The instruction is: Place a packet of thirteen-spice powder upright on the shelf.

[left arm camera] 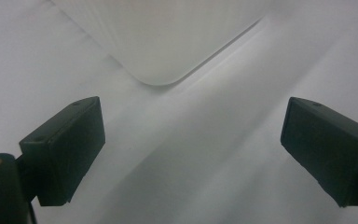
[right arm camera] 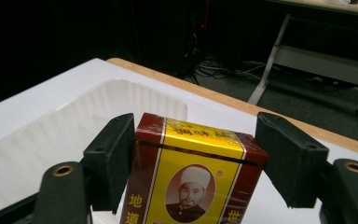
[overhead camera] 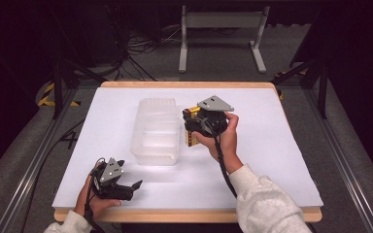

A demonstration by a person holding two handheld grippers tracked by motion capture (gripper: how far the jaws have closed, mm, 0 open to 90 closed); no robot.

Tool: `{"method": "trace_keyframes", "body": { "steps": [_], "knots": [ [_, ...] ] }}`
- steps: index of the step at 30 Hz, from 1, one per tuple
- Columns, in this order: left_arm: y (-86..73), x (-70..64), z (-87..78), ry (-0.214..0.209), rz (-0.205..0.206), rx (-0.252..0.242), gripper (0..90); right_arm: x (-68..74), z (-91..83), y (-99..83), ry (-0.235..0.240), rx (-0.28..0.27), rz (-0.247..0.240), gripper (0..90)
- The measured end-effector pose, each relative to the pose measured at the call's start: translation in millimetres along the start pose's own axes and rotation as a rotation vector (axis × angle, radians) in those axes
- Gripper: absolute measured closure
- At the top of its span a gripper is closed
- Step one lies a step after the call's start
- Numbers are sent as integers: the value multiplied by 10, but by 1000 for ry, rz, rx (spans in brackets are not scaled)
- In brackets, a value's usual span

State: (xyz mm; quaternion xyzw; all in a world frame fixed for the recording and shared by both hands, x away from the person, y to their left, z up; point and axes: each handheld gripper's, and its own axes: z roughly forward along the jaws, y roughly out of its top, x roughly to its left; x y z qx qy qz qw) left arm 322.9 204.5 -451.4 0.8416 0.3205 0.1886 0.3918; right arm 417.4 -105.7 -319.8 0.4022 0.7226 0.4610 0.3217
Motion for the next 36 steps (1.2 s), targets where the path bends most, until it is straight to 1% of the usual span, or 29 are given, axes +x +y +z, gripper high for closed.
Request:
{"method": "trace_keyframes", "body": {
  "steps": [2,7,11,12,13,15,16,17,18,20,22,27,30,31,34,36],
  "knots": [
    [-1,2,-2,0,-1,-2,70,14,20,17,2,-3,-2,305],
    [3,5,7,-4,3,-5,69,128,166,150,-5,-15,-9,305],
    [3,7,6,-4,3,-8,70,215,290,220,2,-12,3,306],
    [2,8,6,-3,3,-7,70,215,290,220,2,-12,3,306],
    [2,8,6,-3,1,-7,70,248,329,233,5,-11,7,306],
    [1,1,8,-6,2,-5,70,330,430,254,-5,-11,-4,306],
    [1,0,8,-6,1,-5,70,354,465,257,-3,-4,2,306],
    [1,1,7,-6,2,-6,70,354,465,257,-3,-4,2,306],
    [-2,2,4,-7,2,-6,69,388,534,261,6,1,20,306],
    [-4,4,4,-8,1,-8,70,416,593,260,8,5,25,306],
    [-7,9,0,-8,2,-10,70,435,649,256,-5,10,18,306],
    [-13,18,-5,-9,2,-12,70,444,750,260,-2,23,47,306],
    [-13,19,-3,-13,3,-11,69,439,775,259,0,23,60,306],
    [-12,19,1,-16,4,-10,70,444,796,250,-8,28,53,306],
    [-11,15,1,-17,0,-8,70,443,822,226,-13,35,54,307],
    [-10,12,5,-19,1,-7,70,434,837,211,-14,35,63,307]
  ]
}}
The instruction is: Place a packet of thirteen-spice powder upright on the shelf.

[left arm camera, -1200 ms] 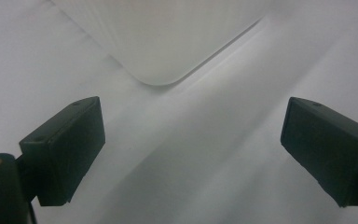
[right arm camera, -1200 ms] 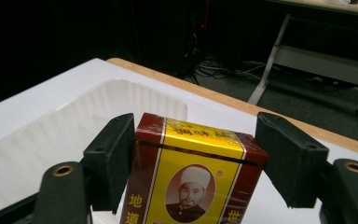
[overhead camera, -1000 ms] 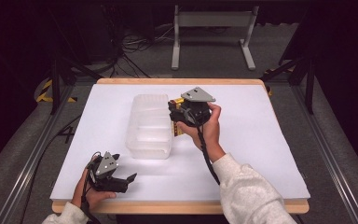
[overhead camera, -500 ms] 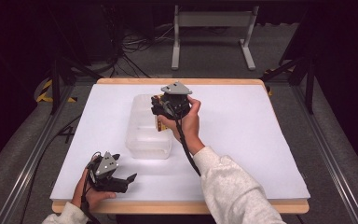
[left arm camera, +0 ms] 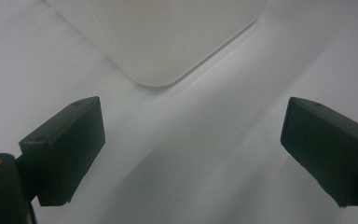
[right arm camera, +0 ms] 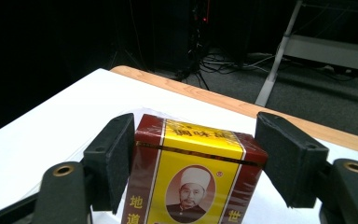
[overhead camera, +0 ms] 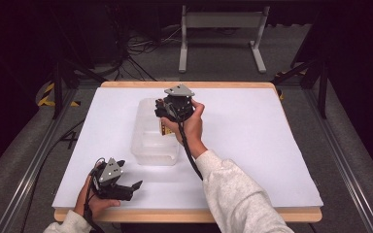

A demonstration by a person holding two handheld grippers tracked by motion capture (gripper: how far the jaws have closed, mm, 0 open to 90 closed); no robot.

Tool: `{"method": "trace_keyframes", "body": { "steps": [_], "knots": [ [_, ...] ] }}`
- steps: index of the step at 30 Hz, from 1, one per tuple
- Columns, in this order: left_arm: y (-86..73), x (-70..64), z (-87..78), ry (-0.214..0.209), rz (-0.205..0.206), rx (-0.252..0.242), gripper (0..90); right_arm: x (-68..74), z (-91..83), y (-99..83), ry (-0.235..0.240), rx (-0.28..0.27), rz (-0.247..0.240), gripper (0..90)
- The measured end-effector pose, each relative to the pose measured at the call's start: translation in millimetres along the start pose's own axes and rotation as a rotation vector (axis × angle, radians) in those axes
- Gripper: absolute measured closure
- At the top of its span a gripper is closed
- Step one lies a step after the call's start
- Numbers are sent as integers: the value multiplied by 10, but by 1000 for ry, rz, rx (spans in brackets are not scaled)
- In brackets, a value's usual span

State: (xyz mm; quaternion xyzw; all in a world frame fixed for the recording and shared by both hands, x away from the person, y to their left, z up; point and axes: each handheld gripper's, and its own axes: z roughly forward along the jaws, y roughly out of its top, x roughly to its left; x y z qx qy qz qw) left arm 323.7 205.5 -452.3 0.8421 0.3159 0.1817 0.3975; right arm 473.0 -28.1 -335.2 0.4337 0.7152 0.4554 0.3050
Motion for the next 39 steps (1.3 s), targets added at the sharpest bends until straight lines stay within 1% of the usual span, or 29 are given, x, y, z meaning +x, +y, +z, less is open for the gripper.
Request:
{"method": "trace_keyframes", "body": {
  "steps": [3,5,6,9,11,17,18,23,26,29,30,32,35,37,39],
  "knots": [
    [1,2,3,-1,2,1,69,-1,27,-27,10,5,14,306],
    [1,3,3,0,3,0,69,2,31,-30,6,5,13,307],
    [-1,2,0,0,1,1,69,10,44,-40,12,7,14,307],
    [-2,5,0,0,2,-2,70,21,55,-49,8,8,14,307],
    [-3,4,0,0,5,-2,70,40,81,-76,14,14,17,307],
    [-2,4,1,2,7,4,70,76,77,-133,26,21,4,307],
    [-3,1,4,2,6,-1,69,77,69,-146,29,23,-2,307],
    [0,2,9,9,7,5,69,77,16,-207,45,31,-10,306],
    [3,-1,10,9,11,10,69,82,-16,-251,59,34,-37,307],
    [3,0,11,10,8,10,69,90,-25,-283,69,36,-45,307],
    [4,2,12,9,10,12,70,99,-27,-301,81,49,-58,309],
    [3,1,11,11,14,13,69,126,-27,-354,85,58,-87,309],
    [-2,3,12,10,4,13,70,138,-48,-385,90,50,-95,310],
    [-2,4,12,9,7,14,70,138,-54,-388,91,50,-95,310],
    [0,0,9,13,10,17,69,141,-67,-405,100,50,-108,309]
  ]
}}
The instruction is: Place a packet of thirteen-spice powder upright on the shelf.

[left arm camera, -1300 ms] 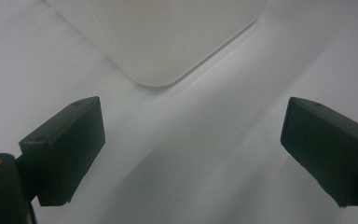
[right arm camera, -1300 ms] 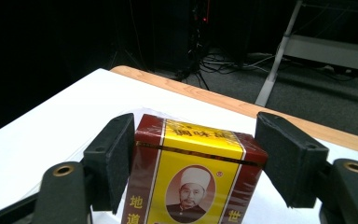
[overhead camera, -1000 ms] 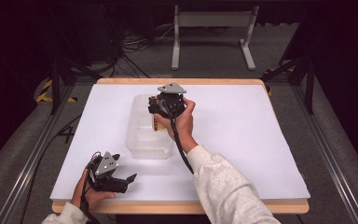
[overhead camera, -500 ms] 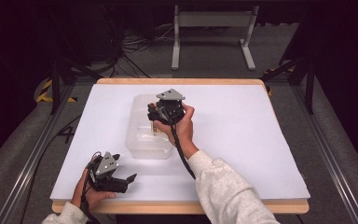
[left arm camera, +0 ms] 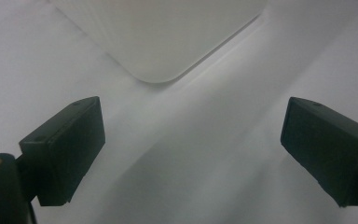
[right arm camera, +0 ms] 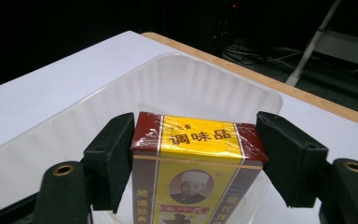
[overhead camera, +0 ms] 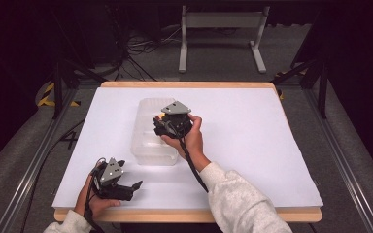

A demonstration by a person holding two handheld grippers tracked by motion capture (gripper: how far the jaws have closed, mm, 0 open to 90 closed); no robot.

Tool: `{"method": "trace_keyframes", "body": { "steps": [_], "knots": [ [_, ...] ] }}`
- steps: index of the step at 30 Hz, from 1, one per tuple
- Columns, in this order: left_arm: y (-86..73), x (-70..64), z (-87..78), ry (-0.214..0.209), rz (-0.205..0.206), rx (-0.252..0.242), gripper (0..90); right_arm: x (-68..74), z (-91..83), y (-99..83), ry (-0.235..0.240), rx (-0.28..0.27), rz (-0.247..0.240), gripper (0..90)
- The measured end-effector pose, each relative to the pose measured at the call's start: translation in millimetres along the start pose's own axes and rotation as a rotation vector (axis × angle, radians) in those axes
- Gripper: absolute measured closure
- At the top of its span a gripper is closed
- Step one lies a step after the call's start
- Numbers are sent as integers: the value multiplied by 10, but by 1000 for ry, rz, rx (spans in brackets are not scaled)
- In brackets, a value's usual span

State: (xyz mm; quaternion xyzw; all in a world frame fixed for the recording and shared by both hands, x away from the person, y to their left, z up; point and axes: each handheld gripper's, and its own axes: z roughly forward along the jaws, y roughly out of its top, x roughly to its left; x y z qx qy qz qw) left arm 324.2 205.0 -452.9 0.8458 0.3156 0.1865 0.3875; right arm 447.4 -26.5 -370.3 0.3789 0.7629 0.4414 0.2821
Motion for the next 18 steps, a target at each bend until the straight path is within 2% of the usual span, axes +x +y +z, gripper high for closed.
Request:
{"method": "trace_keyframes", "body": {
  "steps": [4,10,15,18],
  "knots": [
    [-2,5,2,-1,-4,-2,69,6,-1,-26,33,14,-5,306],
    [-2,2,2,0,-2,0,69,19,-20,-44,43,18,-36,311],
    [0,2,4,-1,1,3,69,-2,-28,-56,56,20,-32,309],
    [-1,4,5,0,1,2,71,3,-26,-62,45,38,-63,294]
  ]
}}
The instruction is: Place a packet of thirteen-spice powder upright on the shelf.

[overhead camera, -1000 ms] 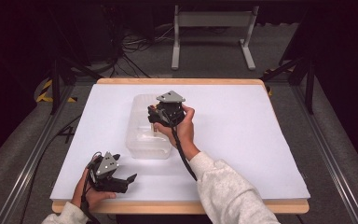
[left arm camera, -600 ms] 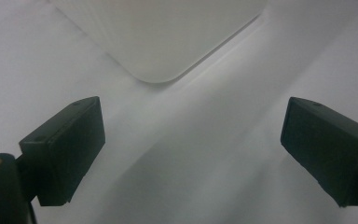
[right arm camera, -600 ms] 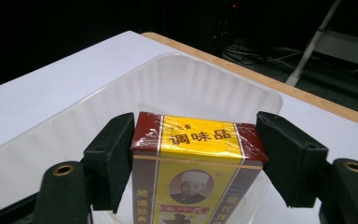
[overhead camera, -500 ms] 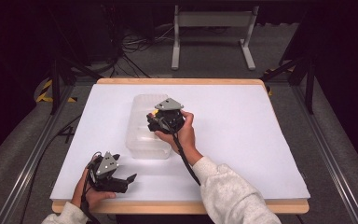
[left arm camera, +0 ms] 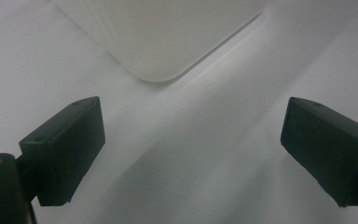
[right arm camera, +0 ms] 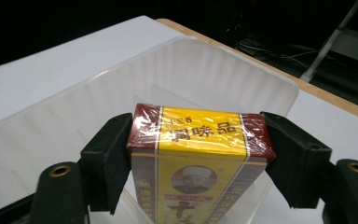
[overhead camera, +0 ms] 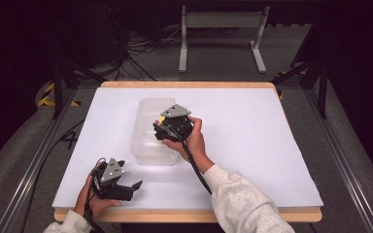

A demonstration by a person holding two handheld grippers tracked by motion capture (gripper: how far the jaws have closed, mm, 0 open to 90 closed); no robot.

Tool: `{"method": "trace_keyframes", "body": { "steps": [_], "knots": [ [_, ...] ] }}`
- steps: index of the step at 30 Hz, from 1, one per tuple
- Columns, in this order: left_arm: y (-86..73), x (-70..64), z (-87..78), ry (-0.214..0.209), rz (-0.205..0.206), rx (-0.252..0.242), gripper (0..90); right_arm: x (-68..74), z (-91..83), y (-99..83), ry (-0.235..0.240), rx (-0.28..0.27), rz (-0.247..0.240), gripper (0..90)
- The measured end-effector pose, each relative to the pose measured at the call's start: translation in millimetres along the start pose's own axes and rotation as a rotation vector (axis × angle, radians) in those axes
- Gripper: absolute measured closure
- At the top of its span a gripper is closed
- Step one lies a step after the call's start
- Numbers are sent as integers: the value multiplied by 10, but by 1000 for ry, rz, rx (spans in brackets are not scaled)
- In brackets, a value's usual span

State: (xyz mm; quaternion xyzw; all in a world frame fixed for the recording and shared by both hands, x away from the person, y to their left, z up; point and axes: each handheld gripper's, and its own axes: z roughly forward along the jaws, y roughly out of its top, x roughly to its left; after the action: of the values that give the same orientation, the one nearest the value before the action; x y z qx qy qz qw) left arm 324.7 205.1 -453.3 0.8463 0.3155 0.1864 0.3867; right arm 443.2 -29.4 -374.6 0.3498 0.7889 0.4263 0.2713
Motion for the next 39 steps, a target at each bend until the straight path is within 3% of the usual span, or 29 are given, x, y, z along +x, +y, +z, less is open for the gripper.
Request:
{"method": "trace_keyframes", "body": {
  "steps": [18,39],
  "knots": [
    [2,-7,0,4,-1,6,72,-30,-72,3,7,22,-22,230],
    [1,-9,3,10,-3,12,71,-97,-184,-15,29,27,-47,229]
  ]
}}
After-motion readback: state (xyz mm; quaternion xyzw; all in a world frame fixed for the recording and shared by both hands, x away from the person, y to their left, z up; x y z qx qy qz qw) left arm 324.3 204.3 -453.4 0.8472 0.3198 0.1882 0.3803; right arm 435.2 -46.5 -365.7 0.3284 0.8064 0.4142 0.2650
